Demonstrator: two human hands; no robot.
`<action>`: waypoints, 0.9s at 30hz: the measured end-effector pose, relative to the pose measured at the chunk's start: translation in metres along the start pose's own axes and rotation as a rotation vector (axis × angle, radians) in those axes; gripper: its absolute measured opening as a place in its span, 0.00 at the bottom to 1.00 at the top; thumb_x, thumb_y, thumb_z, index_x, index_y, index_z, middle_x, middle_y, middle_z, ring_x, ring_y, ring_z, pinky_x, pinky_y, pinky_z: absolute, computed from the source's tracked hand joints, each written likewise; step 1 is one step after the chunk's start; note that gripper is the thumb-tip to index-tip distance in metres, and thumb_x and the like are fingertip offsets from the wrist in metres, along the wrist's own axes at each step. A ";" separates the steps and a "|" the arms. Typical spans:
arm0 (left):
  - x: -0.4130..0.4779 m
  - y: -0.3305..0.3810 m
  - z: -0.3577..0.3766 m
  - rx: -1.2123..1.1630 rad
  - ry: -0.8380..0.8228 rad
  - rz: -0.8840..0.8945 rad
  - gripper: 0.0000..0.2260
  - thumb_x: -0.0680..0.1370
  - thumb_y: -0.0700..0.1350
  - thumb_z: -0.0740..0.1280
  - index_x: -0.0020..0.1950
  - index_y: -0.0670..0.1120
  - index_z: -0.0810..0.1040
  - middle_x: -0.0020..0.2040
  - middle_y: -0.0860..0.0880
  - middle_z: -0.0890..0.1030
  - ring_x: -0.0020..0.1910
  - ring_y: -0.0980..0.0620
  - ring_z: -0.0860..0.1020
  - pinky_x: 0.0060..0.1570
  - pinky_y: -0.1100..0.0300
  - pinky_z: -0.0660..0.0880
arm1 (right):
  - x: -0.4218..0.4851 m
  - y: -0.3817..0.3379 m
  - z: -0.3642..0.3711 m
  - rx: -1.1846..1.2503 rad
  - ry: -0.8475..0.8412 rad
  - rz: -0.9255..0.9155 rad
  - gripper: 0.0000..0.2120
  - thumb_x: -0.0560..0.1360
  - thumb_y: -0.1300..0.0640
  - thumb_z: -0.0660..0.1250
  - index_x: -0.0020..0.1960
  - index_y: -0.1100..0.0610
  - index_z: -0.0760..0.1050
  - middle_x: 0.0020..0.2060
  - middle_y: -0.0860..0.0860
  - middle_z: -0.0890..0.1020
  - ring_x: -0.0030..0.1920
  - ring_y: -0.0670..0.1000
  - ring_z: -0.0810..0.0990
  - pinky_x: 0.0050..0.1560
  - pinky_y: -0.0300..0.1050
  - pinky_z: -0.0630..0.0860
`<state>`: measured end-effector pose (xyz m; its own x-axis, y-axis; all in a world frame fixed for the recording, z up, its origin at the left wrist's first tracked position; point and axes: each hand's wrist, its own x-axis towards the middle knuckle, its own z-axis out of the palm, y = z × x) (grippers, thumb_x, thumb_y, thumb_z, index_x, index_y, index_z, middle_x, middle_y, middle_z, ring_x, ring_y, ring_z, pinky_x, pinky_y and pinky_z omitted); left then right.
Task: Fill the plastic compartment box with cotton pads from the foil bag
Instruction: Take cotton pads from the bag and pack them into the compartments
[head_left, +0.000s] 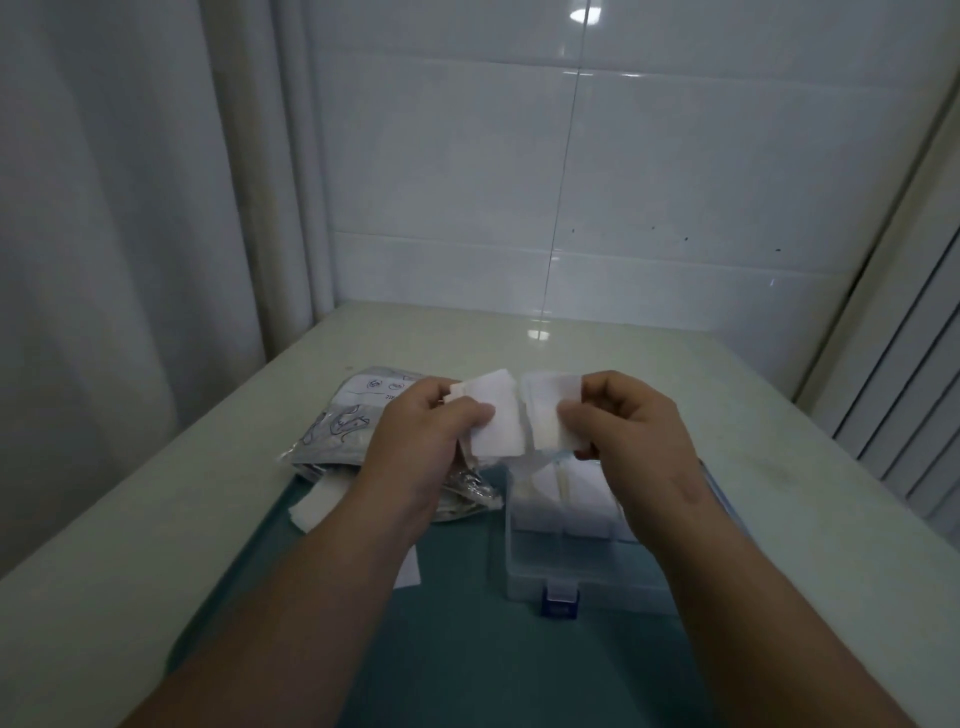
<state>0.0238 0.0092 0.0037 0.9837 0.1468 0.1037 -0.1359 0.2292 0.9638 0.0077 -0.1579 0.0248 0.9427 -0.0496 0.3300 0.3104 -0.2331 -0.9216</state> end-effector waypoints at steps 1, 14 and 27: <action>-0.001 0.000 0.001 0.006 -0.003 -0.003 0.07 0.67 0.38 0.70 0.44 0.43 0.80 0.41 0.41 0.82 0.41 0.43 0.80 0.43 0.46 0.75 | 0.000 0.000 0.000 -0.013 -0.014 -0.010 0.06 0.75 0.62 0.66 0.43 0.52 0.78 0.39 0.47 0.82 0.41 0.46 0.80 0.38 0.39 0.77; -0.007 -0.002 0.009 -0.022 -0.108 -0.035 0.07 0.78 0.36 0.65 0.48 0.44 0.82 0.44 0.42 0.85 0.46 0.43 0.83 0.53 0.44 0.79 | -0.002 0.004 0.008 -0.237 0.039 -0.006 0.09 0.70 0.55 0.75 0.44 0.48 0.76 0.36 0.49 0.82 0.38 0.50 0.82 0.42 0.46 0.82; -0.002 -0.005 0.006 -0.083 -0.056 -0.022 0.08 0.75 0.31 0.67 0.48 0.42 0.80 0.46 0.42 0.83 0.46 0.45 0.82 0.48 0.49 0.81 | 0.001 0.004 -0.002 -0.291 -0.131 0.059 0.12 0.72 0.62 0.71 0.48 0.45 0.75 0.39 0.49 0.83 0.40 0.49 0.82 0.43 0.46 0.80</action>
<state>0.0235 0.0018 0.0002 0.9913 0.0870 0.0989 -0.1213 0.3111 0.9426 0.0093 -0.1609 0.0222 0.9716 0.0497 0.2312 0.2244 -0.5025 -0.8349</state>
